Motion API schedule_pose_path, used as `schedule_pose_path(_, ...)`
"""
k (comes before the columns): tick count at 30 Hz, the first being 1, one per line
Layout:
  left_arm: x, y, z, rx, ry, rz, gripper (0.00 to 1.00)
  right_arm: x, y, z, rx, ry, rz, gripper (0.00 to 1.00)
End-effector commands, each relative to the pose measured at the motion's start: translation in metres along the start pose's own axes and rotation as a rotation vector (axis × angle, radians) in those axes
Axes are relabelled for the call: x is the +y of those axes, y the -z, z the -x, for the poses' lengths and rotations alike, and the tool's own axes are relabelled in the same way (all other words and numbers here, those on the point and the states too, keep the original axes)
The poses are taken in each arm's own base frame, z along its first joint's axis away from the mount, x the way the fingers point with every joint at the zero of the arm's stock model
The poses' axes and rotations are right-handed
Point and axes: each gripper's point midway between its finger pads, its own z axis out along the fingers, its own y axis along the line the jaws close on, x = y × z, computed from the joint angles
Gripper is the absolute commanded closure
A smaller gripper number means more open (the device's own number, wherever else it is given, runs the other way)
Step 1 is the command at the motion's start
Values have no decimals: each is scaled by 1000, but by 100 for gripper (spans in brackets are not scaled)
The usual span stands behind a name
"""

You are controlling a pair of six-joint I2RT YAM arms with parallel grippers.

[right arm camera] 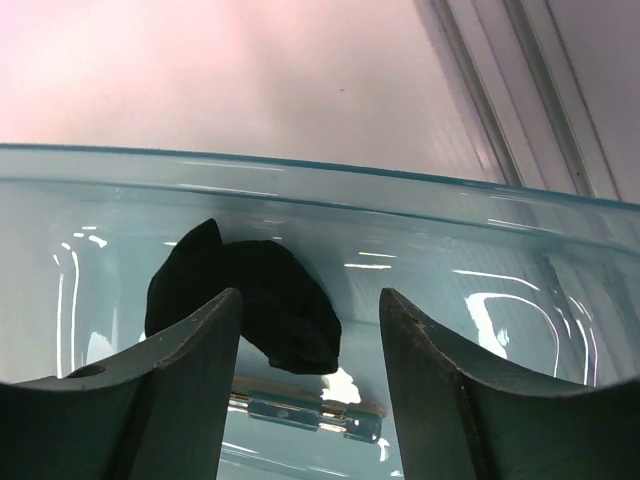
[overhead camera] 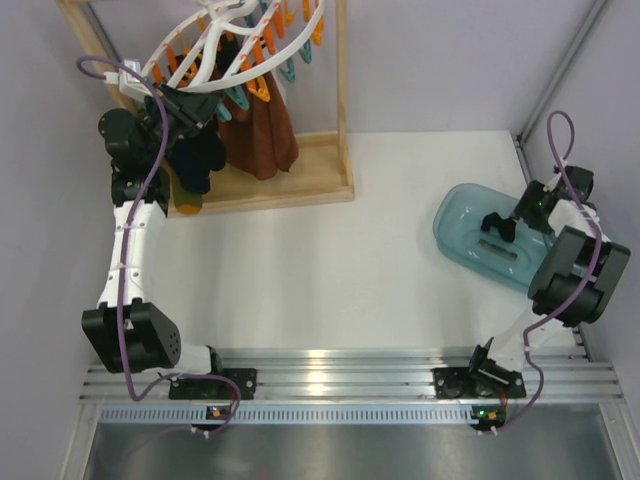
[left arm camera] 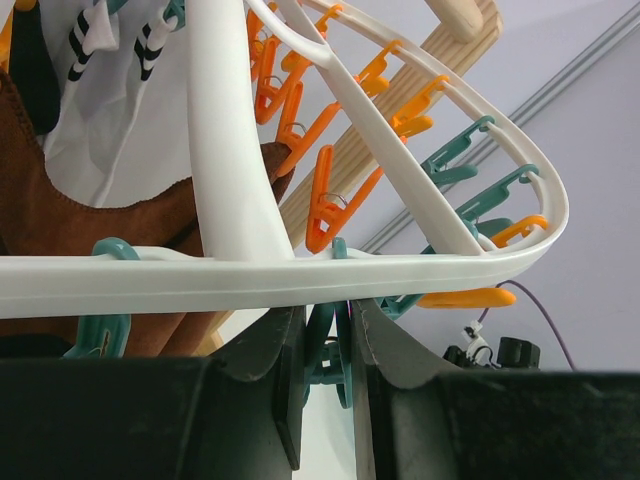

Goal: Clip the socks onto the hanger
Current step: Pick up the sock from the bin.

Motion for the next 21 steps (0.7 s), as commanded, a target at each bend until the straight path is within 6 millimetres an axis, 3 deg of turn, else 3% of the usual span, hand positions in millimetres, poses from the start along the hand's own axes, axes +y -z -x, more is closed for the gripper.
schedule_pose_path(1,-1,4,23,-81,-24,30,100,17,8,21,-51,142,91,43)
schedule_pose_path(10,-1,5,21,-77,-25,30,100,44,25,10,-33,318,273,31)
schedule_pose_path(15,0,4,19,-72,-23,29,100,55,27,10,-46,525,277,30)
schedule_pose_path(16,1,5,20,-76,-22,32,100,65,26,5,-36,582,286,30)
schedule_pose_path(21,1,5,19,-72,-25,29,100,81,19,-8,-23,868,218,27)
